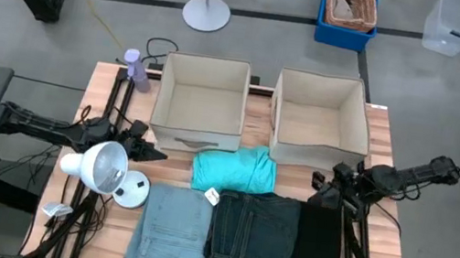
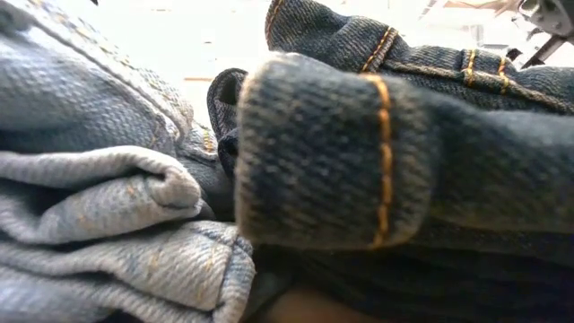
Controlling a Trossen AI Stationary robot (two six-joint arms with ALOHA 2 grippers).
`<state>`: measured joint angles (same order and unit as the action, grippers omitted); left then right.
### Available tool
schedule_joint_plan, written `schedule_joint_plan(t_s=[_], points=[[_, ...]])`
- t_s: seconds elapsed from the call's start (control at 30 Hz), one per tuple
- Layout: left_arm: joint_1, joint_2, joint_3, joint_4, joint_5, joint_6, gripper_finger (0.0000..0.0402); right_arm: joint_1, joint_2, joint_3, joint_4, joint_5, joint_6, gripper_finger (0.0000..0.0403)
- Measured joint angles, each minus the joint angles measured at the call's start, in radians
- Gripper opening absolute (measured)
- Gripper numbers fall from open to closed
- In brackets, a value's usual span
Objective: Sort clothes
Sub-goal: Put the black pants into the left laundry organizer
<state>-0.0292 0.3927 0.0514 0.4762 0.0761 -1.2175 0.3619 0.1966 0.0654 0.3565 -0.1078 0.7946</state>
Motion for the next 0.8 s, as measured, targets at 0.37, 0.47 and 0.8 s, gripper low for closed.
schedule_joint_plan(t_s=[0.37, 0.47, 0.8], points=[[-0.154, 0.040, 0.000, -0.021, -0.029, 0.006, 0.0011, 0.032, 0.198, 0.001, -0.060, 0.119, 0.337, 0.0000], [-0.165, 0.063, 0.001, -0.021, -0.056, 0.073, 0.0011, 0.022, 0.225, 0.001, -0.061, 0.119, 0.356, 0.0000], [-0.166, 0.146, 0.002, -0.121, -0.214, 0.240, 0.0011, 0.033, 0.305, 0.001, -0.150, 0.119, 0.430, 0.0000]])
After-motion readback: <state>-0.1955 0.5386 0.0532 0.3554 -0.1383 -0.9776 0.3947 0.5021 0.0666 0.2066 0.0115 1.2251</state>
